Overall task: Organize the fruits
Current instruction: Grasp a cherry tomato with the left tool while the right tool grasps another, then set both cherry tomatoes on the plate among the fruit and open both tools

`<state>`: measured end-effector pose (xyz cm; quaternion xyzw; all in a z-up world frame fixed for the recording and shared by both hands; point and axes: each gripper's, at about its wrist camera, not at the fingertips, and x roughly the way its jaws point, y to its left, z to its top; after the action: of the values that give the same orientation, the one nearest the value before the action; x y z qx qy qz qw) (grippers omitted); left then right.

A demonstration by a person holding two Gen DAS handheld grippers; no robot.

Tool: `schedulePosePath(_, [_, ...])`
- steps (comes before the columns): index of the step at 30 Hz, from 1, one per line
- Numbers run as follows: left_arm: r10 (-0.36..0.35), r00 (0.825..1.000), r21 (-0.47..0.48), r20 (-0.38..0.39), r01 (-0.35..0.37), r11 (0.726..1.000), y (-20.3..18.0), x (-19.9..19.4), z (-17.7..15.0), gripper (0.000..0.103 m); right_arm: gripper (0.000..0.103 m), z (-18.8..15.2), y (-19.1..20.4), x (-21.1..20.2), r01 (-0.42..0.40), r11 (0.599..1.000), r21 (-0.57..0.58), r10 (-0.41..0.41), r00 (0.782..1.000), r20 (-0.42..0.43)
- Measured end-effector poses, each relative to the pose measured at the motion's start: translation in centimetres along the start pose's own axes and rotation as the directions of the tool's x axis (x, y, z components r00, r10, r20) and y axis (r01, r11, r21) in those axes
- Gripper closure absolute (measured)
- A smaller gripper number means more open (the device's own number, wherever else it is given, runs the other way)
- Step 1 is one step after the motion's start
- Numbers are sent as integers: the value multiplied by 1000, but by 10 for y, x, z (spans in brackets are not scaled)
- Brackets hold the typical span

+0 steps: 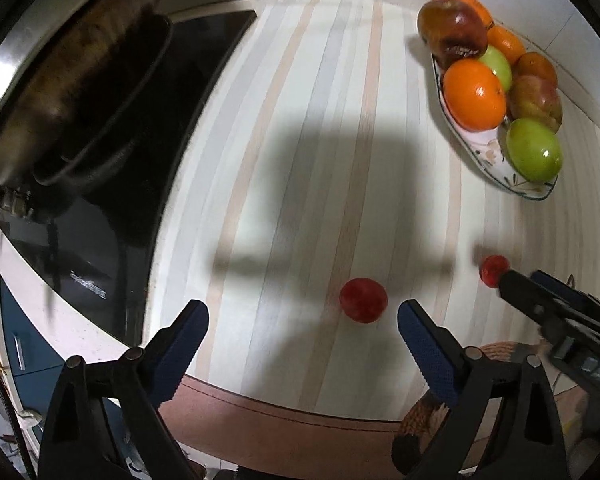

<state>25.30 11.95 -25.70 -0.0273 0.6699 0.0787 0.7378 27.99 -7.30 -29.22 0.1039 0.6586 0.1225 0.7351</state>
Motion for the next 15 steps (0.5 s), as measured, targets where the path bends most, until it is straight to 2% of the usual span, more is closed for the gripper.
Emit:
schedulePosePath(2, [-9,1000,0,-7,9,1000,0,5,0,6,48,2,6,13,26,999,-26,-27,999,-20])
schedulePosePath(4, [-29,999,-2,-14,29,1000,0,8,0,9,73,2,10,23,35,999,-40,-36,999,-40])
schedulePosePath(5, [-30,999,0,-15,30,1000,0,9,1,9,75,2,10,26,36,998,-45,-38,998,-41])
schedulePosePath(10, [-54,998,12,-19,54,998,-2,17,6,12,75,-1,7,25,26,999,-39,-27,999,-25])
schedulePosePath(12, [-63,998,33,-30,64,997,-7,18,9,23,75,0,3,23,26,999,-28,-26,999,-19])
schedulePosePath(13, [-64,997,46,-40,66,997,-13,21,10,25,75,1,1,21,25,999,-22,-25,1000,-15])
schedulePosePath(14, [-73,996,55,-48,76,996,-16,24,10,32,75,0,-1,19,24,1000,-16,-24,1000,-12])
schedulePosePath(15, [-82,995,62,-57,85,994,-16,29,11,45,75,0,-3,18,24,1000,-11,-24,1000,-10])
